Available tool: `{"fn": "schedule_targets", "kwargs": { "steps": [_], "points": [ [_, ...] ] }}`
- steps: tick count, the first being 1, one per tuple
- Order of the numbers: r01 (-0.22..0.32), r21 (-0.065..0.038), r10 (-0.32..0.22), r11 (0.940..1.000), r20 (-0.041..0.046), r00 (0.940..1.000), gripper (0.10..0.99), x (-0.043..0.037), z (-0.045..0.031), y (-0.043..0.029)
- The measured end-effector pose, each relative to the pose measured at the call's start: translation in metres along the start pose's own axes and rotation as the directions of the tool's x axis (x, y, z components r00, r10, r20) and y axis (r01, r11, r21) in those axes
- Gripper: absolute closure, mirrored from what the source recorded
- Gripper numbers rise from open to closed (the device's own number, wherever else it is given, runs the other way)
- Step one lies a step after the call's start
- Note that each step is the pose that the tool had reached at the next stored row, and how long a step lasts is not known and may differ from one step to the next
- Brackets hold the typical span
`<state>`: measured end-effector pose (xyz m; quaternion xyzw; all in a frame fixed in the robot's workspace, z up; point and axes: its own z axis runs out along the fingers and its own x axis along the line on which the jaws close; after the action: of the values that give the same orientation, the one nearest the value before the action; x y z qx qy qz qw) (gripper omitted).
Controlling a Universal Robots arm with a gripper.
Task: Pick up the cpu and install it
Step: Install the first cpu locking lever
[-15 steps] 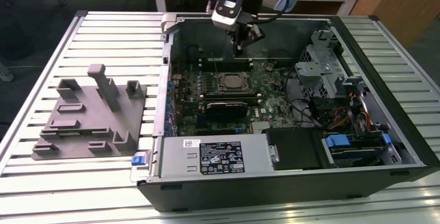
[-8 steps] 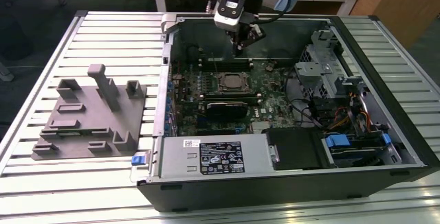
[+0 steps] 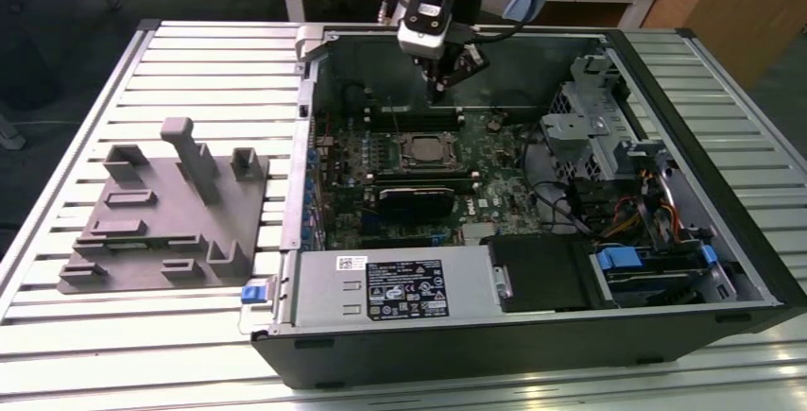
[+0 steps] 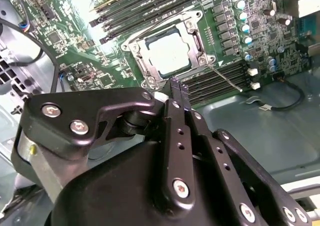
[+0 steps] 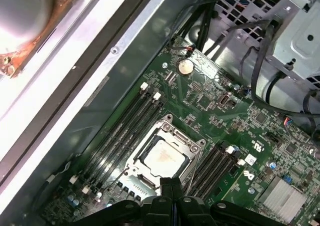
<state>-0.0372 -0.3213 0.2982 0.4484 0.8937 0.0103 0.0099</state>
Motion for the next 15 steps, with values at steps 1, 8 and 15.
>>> {"fn": "schedule_targets", "kwargs": {
  "steps": [1, 8, 15],
  "points": [
    [0.008, 0.0, -0.008, 1.0, -0.0002, 1.0, 0.98, 0.0, 0.0, 0.0],
    [0.077, -0.001, -0.077, 0.997, -0.0021, 0.997, 0.98, 0.0, 0.0, 0.0],
    [0.177, -0.002, -0.177, 0.9843, -0.0047, 0.9842, 0.98, 0.0, 0.0003, 0.0]
  ]
}}
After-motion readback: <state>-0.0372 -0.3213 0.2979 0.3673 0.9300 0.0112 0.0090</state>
